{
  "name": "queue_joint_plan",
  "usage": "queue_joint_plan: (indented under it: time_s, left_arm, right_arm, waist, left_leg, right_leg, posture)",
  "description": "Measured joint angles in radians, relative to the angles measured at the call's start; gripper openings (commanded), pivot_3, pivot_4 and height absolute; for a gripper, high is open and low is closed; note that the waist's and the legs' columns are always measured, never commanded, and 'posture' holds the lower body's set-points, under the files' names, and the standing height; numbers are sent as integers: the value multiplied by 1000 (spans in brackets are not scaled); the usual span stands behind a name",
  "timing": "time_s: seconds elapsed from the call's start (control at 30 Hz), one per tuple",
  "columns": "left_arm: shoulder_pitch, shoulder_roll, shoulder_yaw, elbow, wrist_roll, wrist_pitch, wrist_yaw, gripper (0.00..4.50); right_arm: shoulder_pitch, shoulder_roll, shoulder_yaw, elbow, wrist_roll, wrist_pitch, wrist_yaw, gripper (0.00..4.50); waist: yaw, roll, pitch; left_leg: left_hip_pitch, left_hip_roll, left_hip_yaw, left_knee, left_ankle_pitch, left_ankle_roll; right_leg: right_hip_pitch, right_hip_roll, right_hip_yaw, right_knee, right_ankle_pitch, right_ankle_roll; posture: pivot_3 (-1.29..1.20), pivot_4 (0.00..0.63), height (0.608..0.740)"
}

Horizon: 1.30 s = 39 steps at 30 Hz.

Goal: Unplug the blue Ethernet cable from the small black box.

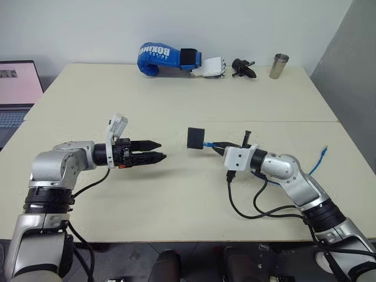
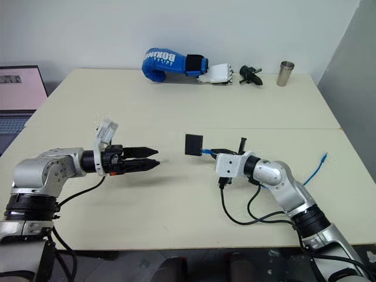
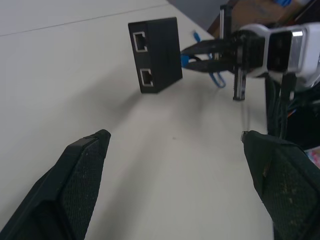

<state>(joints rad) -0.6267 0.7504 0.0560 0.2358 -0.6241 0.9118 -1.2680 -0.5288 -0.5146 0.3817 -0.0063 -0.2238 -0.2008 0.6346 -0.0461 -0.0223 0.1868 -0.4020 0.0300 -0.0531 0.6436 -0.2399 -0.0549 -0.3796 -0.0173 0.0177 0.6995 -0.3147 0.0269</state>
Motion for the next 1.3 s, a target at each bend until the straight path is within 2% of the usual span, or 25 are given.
queue_joint_plan:
  time_s: [0.3,0.33,0.37,0.63,0.93,1.2,1.27,1.3]
  left_arm:
    - [-42,-57,11,-2,-62,93,57,4500]
    - [-49,-60,15,0,-65,100,61,4132]
    - [-56,-64,22,3,-69,105,65,4049]
    - [-64,-72,39,6,-106,159,77,2411]
    - [-65,-87,25,6,-119,191,68,822]
    - [-67,-88,17,6,-116,190,64,779]
    - [-67,-88,9,8,-110,187,59,779]
    - [-67,-88,6,9,-107,186,58,779]
  right_arm:
    - [4,54,-19,-123,141,136,95,21]
    - [4,55,-21,-127,144,145,99,20]
    - [4,55,-24,-128,147,149,102,20]
    - [4,55,-43,-129,148,167,107,18]
    - [4,43,-44,-126,105,148,106,18]
    - [6,42,-44,-126,84,139,110,17]
    - [11,39,-44,-127,84,137,117,716]
    - [12,37,-43,-127,84,136,121,801]
  waist:
    - [12,0,0]
    - [13,0,0]
    - [13,0,0]
    - [13,0,0]
    - [14,0,0]
    - [13,0,0]
    - [14,0,0]
    - [14,0,0]
  left_leg:
    - [0,0,-1,1,0,0]
    - [0,-1,0,1,0,0]
    - [0,-1,0,1,0,0]
    - [0,-1,0,1,0,0]
    - [0,-1,0,1,0,0]
    - [0,-1,0,1,0,0]
    - [0,-1,0,1,0,0]
    - [0,-1,0,1,0,0]
  right_leg:
    - [1,-1,0,0,0,0]
    - [1,-1,0,0,0,0]
    - [1,-1,0,0,0,0]
    - [1,-1,0,0,0,0]
    - [1,-1,0,0,0,0]
    - [1,-1,0,0,0,0]
    - [1,-1,0,0,0,0]
    - [1,-1,0,0,0,0]
  posture:
    - [0,150,740]
    - [0,150,740]
    - [0,150,740]
    - [0,150,740]
    - [0,150,740]
    - [0,150,740]
    - [0,150,740]
    - [0,150,740]
